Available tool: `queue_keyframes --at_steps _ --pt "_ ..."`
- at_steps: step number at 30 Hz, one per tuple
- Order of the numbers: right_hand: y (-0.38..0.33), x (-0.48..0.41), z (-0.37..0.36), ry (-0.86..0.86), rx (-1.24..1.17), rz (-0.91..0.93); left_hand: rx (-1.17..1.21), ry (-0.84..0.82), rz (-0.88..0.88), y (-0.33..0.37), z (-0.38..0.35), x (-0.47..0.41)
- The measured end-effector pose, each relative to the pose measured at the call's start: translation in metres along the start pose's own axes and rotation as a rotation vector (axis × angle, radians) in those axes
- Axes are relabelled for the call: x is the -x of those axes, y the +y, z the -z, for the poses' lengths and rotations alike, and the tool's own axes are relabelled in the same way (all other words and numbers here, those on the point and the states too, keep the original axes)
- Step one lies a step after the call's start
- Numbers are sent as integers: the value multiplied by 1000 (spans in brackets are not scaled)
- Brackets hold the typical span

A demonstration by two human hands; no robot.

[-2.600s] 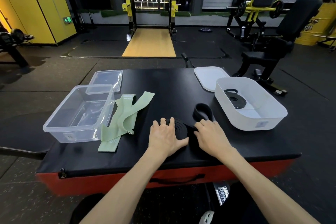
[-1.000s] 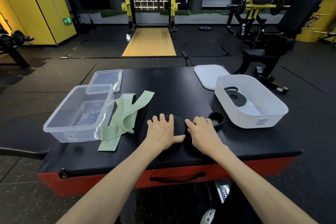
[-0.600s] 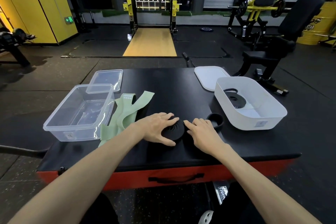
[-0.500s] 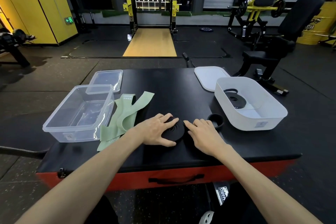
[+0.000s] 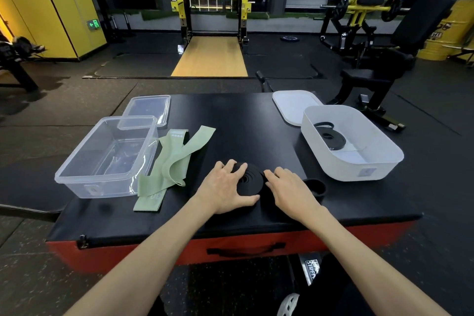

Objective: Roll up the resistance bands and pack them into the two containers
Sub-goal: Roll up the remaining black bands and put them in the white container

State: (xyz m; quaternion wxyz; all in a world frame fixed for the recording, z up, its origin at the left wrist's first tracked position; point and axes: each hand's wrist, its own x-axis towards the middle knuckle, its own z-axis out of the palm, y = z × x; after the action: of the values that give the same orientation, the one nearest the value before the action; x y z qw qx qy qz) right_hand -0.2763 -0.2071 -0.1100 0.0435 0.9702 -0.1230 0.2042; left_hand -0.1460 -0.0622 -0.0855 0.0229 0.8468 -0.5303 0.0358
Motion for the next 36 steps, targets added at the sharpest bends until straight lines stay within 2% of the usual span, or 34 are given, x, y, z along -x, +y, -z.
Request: queue_keyframes --at_steps 9,12,15,19,21,24,27,30,36 --pt "-8 4 1 -2 -149 -79 16 18 187 20 -3 7" --pt "-5 6 2 -9 -188 -97 70 2 176 21 0 6" --pt "-3 6 3 -22 -195 -98 132 -117 54 8 11 -1" --pt "-4 5 5 -21 -205 -96 140 -309 -228 -15 26 -17" --pt "-3 5 5 -25 -202 -93 77 -321 -342 -19 27 -26" --pt "-4 4 11 -23 -210 -79 -25 -263 -400 -21 22 -28" --pt "-5 6 15 -14 -194 -44 -127 -183 -390 -20 16 -23" --pt "-5 7 13 -59 -192 -88 -196 -140 -355 -17 15 -18" --pt "-7 1 12 -129 -181 -111 -120 -105 -135 -7 9 -6"
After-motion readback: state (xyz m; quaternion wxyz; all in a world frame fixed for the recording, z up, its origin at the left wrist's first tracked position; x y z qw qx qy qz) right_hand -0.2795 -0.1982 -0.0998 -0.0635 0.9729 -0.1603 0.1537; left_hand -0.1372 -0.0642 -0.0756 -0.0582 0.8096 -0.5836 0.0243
